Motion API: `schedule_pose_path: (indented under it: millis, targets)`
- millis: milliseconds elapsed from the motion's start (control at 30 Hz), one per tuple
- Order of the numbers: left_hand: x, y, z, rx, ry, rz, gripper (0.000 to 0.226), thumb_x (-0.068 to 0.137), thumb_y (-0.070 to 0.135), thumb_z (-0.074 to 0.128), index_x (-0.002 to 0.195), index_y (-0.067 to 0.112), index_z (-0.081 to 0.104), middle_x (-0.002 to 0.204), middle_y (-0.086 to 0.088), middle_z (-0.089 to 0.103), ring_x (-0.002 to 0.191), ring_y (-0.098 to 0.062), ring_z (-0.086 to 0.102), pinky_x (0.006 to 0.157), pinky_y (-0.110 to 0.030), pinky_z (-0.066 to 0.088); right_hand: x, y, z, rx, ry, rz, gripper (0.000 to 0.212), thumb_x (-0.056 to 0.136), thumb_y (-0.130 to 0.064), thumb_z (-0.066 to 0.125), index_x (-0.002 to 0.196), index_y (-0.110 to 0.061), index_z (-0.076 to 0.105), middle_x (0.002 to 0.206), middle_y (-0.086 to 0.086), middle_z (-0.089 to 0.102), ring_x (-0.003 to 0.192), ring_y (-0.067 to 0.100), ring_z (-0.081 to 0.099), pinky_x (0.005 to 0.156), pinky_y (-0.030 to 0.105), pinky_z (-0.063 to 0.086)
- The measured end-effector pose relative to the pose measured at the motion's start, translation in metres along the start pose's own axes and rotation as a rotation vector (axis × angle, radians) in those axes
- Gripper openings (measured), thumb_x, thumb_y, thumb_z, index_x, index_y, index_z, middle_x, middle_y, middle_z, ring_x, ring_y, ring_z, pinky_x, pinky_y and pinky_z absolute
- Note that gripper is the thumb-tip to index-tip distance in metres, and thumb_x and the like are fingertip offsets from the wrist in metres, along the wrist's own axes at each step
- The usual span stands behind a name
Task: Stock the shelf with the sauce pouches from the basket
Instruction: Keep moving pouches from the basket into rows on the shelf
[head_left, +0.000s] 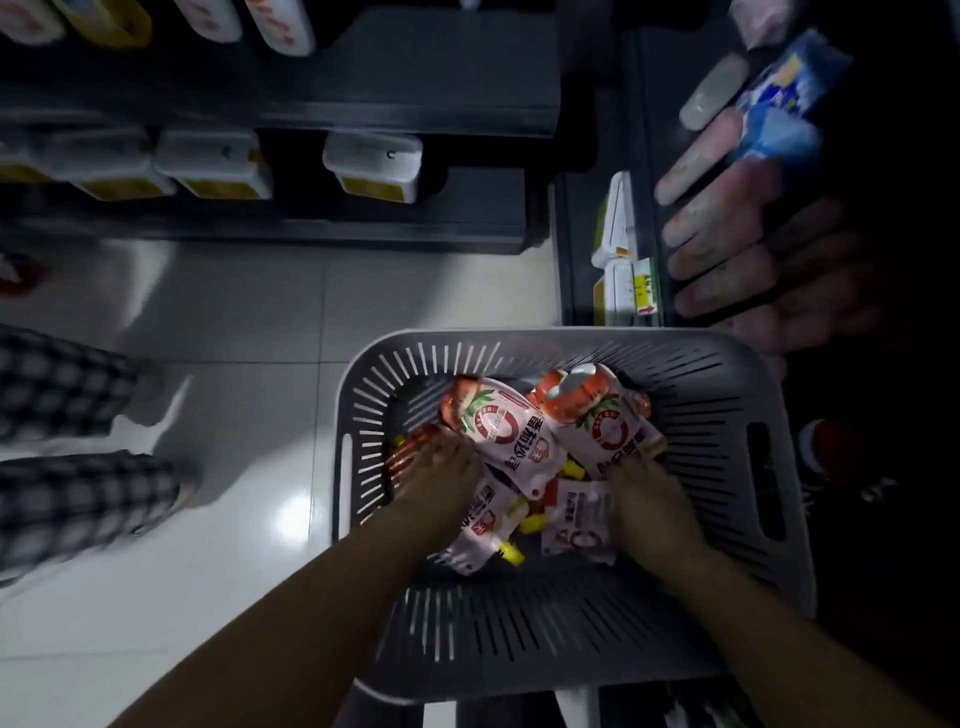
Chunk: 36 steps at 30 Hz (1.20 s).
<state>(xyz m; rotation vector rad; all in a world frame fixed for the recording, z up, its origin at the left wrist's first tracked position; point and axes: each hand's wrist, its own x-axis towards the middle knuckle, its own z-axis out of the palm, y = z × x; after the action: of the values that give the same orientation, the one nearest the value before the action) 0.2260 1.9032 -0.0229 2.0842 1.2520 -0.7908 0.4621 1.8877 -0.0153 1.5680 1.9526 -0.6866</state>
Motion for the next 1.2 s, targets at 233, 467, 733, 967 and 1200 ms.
schedule_pose_path:
  millis: [233,467,733,967,1200]
  targets:
    - [0.013,0.006,0.002,0.249,0.022,0.113,0.079,0.086,0.019,0.059,0.148,0.009,0.011,0.154,-0.020,0.014,0.143,-0.037,0.013,0.115,-0.049,0.017,0.006,-0.019,0.001,-0.242,-0.236,-0.230,0.033,0.090,-0.022,0.054,0.121,-0.011,0.056,0.120,0.012,0.059,0.111,0.029,0.055,0.092,0.035,0.042]
    - [0.011,0.016,-0.008,0.386,0.091,0.146,0.055,0.095,0.020,0.045,0.144,0.005,0.025,0.155,-0.021,0.014,0.142,-0.035,0.015,0.115,-0.047,0.015,-0.038,0.006,-0.036,0.490,-0.185,-0.045,0.022,0.085,-0.013,0.059,0.064,-0.016,0.056,0.067,-0.004,0.056,0.062,0.005,0.057,0.051,0.017,0.035]
    - [0.014,0.019,-0.008,0.485,0.084,0.177,0.049,0.089,0.024,0.057,0.134,0.010,0.042,0.142,-0.013,0.043,0.134,-0.032,0.034,0.109,-0.045,0.026,-0.033,-0.022,-0.036,1.046,0.143,0.397,0.022,0.084,-0.007,0.059,0.063,-0.009,0.052,0.068,0.010,0.056,0.070,0.020,0.053,0.059,0.028,0.037]
    - [0.005,0.014,-0.020,0.356,-0.049,0.149,0.048,0.094,0.035,0.047,0.133,0.008,0.049,0.143,-0.013,0.043,0.131,-0.023,0.037,0.113,-0.037,0.024,-0.014,-0.015,-0.024,1.223,0.381,0.753,0.017,0.083,-0.001,0.060,0.099,-0.002,0.054,0.097,0.015,0.060,0.090,0.028,0.056,0.072,0.027,0.039]
    - [-0.001,0.006,-0.027,-0.252,0.104,-0.176,0.038,0.089,0.033,0.057,0.123,0.017,0.054,0.126,-0.007,0.060,0.119,-0.024,0.053,0.102,-0.032,0.036,0.005,0.003,-0.006,1.224,0.121,0.844,0.058,0.077,0.001,0.068,0.128,0.000,0.041,0.124,0.022,0.056,0.111,0.036,0.056,0.090,0.042,0.049]
